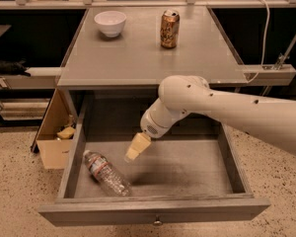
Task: Pick water bottle from top drawer and place on counter
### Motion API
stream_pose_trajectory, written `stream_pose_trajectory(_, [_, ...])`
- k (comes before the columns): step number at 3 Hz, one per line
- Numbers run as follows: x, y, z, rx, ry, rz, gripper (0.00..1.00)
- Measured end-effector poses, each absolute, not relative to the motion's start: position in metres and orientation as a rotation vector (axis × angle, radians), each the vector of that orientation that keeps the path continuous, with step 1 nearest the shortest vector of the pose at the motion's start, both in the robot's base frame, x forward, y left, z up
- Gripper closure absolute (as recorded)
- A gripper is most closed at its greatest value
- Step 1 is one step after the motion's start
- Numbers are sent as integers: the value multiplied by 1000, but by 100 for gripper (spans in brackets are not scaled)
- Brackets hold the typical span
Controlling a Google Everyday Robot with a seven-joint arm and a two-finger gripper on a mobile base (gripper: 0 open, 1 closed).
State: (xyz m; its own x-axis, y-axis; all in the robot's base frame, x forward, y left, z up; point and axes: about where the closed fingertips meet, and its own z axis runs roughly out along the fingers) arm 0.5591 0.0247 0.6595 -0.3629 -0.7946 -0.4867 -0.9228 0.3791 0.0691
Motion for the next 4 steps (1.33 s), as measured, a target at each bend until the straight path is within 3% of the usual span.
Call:
stream_pose_trajectory(2, [549,46,657,-1483,2310,565,0])
stream_pose_trajectory(4, [521,87,662,-1471,2374,460,0])
